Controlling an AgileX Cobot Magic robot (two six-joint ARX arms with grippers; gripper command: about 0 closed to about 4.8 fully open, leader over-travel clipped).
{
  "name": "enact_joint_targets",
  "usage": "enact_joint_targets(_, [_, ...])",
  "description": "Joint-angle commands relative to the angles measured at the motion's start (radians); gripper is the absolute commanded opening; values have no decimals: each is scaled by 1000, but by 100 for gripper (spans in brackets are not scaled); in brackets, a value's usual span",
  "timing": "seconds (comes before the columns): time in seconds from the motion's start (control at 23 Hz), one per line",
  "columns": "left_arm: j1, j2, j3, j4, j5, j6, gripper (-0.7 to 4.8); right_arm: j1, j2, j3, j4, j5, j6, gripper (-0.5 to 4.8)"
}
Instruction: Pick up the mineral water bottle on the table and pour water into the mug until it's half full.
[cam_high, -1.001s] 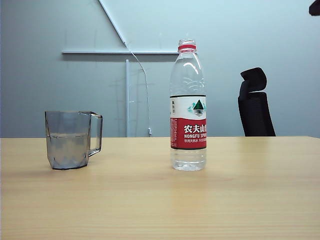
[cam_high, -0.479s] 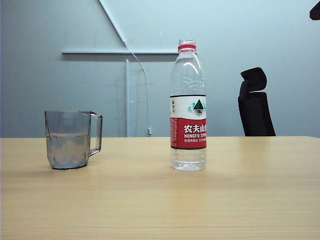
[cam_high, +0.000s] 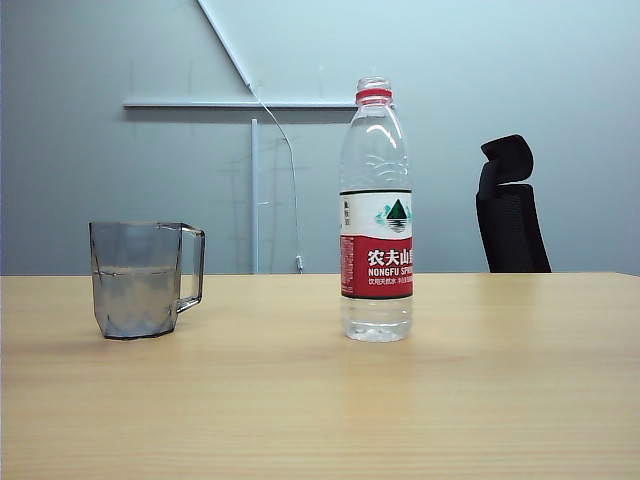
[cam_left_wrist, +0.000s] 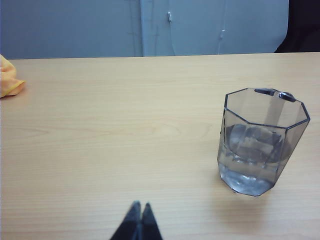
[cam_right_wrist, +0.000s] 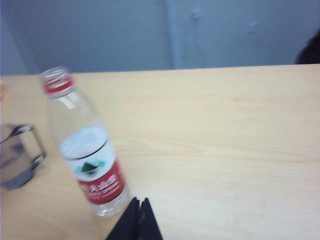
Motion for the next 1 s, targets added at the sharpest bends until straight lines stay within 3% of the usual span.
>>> enact_joint_targets(0.04, [1,2,2,12,0,-3,-2,-162,-118,-39,16,-149,-4,-2])
enact_joint_targets(0.22, [2,2,2,9,1,-3,-2,-494,-202,-171,142,-513,2,-2])
enact_joint_targets(0.35, [1,2,2,9,5,-3,-2,-645,-206,-262,241,-575,9,-2])
enact_joint_targets(0.44, [1,2,2,9,5,-3,-2,-662,-238,-313,276,-541,-2,-2])
enact_joint_targets(0.65, [0,2,2,8,8,-3,-2,-603,-237,-375,301,-330,-34,-2])
enact_joint_targets(1.0, [1,2,2,9,8,-3,-2,-567,-237,-375,344,-307,-171,-2])
